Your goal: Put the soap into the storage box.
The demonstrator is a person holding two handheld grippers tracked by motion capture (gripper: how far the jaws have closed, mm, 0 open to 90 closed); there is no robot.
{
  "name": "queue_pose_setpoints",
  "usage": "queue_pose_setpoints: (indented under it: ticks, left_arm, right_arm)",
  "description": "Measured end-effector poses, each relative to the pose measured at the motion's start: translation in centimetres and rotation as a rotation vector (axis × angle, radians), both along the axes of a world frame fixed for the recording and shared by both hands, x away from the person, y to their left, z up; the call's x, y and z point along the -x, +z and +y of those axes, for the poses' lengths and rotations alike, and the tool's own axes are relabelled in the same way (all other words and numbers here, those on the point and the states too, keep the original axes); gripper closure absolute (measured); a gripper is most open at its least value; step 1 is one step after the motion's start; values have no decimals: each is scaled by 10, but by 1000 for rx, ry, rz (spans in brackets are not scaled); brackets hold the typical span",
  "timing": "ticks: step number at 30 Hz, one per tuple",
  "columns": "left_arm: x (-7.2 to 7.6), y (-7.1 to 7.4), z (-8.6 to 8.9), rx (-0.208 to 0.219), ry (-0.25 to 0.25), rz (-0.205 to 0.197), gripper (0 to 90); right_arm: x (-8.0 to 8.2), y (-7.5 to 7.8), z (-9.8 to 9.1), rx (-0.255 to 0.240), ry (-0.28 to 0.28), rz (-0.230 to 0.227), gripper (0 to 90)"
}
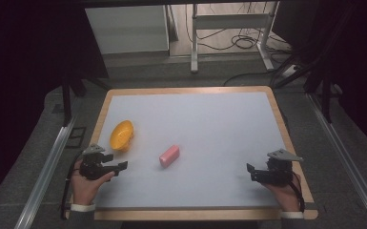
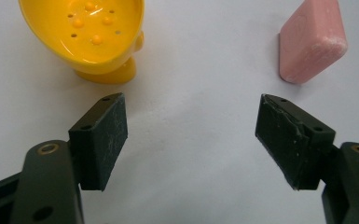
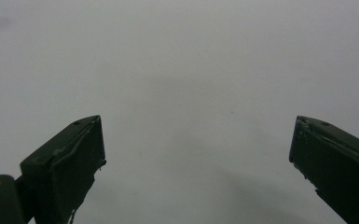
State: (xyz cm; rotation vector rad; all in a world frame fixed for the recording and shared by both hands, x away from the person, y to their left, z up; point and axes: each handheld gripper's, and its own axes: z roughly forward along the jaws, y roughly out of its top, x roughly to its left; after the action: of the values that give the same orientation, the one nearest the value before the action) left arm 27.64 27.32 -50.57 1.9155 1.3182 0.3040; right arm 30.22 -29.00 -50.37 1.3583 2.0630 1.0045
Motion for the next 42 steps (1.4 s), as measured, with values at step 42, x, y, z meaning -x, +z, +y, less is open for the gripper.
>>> queue_pose_setpoints:
  ticks: [42]
  left_arm:
    - [-7,32,-15,-90,4,-17,250]
  right_arm:
    - [-1,-1,-30,14,-63,4,58]
